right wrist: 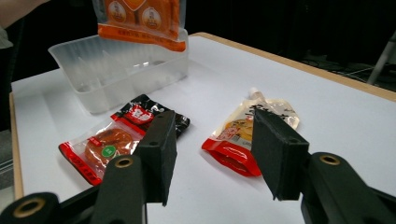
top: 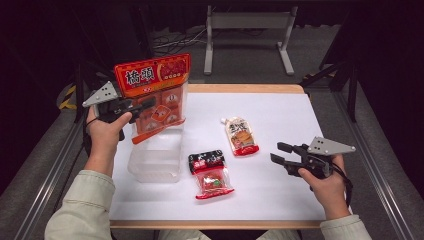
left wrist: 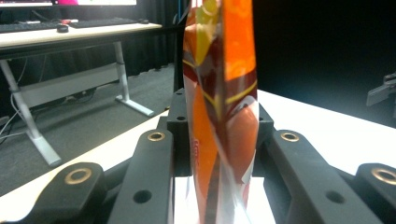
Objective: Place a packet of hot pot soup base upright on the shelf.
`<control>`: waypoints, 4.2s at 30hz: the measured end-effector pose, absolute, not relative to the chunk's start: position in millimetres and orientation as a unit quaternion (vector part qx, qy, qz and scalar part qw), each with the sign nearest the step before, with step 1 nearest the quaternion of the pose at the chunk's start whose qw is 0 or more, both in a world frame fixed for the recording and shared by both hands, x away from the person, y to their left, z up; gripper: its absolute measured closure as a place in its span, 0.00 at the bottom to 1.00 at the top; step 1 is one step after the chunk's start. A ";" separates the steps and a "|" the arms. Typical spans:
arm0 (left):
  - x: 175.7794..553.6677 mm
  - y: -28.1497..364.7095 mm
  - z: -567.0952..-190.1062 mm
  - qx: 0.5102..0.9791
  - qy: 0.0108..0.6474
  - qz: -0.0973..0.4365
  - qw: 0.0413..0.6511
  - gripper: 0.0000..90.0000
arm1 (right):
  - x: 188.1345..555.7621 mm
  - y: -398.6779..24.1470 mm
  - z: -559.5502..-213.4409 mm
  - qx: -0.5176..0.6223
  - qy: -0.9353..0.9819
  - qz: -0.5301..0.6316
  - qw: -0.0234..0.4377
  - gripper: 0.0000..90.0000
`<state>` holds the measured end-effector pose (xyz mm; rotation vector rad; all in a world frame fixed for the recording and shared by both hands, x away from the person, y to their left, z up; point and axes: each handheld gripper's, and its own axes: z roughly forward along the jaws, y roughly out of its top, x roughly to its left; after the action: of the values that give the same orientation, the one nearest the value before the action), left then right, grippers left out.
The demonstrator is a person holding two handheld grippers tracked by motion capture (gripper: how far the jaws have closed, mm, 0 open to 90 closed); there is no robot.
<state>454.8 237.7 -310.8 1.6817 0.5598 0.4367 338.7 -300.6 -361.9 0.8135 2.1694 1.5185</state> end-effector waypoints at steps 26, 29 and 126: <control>461.7 232.6 -328.7 0.713 0.262 0.184 0.623 0.79 | 336.7 -296.3 -359.6 0.273 0.771 0.546 0.180 0.57; 462.3 232.7 -336.3 0.707 0.271 0.177 0.629 0.79 | 335.9 -297.2 -358.9 0.271 0.771 0.548 0.180 0.57; 430.8 284.6 -348.0 0.676 0.427 0.249 0.547 0.05 | 341.9 -278.5 -359.4 0.232 0.781 0.558 0.157 0.50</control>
<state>430.8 284.6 -348.0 1.6011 1.0111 0.5912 341.9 -278.5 -359.4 0.6631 2.2362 1.5972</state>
